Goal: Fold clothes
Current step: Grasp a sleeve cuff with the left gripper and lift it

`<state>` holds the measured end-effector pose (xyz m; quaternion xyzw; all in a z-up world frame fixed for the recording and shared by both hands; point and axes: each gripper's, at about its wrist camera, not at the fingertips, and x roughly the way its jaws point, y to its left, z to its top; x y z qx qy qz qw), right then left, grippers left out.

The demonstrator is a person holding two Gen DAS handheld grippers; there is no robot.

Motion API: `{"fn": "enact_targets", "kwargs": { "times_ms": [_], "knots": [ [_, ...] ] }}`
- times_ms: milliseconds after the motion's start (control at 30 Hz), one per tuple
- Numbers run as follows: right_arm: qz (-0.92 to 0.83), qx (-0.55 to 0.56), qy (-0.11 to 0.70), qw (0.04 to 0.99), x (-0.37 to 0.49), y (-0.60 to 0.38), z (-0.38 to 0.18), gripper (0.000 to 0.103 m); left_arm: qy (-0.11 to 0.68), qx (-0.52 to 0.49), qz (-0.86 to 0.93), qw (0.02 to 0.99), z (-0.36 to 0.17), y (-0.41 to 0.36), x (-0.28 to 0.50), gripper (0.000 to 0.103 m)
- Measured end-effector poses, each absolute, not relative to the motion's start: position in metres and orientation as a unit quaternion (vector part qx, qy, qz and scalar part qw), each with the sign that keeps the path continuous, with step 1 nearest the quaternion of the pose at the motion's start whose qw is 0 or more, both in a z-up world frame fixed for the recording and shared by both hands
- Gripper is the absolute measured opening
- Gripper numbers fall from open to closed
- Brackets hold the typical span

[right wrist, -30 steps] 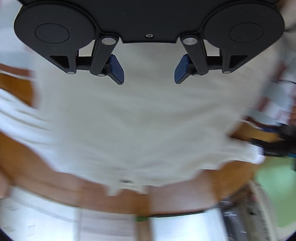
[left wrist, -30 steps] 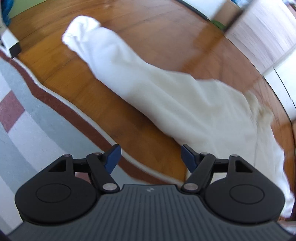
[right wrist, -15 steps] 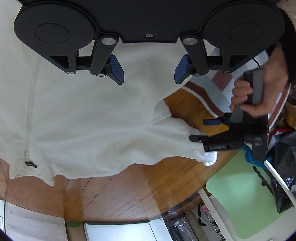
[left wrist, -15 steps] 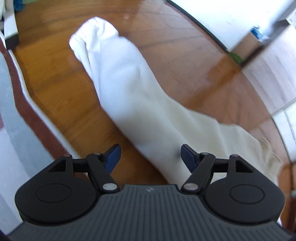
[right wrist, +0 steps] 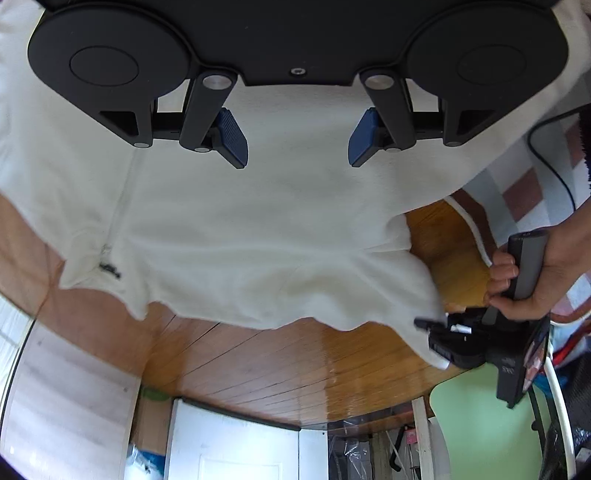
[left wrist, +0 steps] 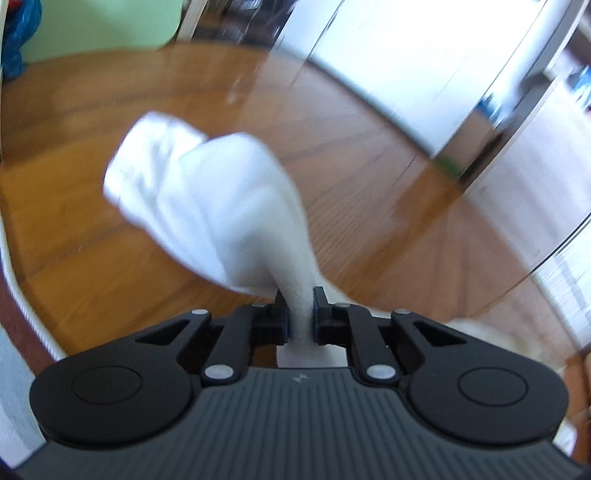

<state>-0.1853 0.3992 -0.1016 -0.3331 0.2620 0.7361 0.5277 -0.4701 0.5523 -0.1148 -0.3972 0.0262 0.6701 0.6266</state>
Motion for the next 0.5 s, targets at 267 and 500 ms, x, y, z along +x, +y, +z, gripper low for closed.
{"fn": "enact_targets", "kwargs": {
  "times_ms": [267, 500],
  "knots": [
    [0.745, -0.355, 0.233, 0.515, -0.193, 0.406, -0.115, 0.065, 0.082, -0.236, 0.739, 0.626, -0.076, 0.544, -0.429, 0.011],
    [0.744, -0.355, 0.256, 0.505, -0.184, 0.410, -0.124, 0.065, 0.086, -0.217, 0.715, 0.659, -0.064, 0.536, -0.407, 0.011]
  ]
}}
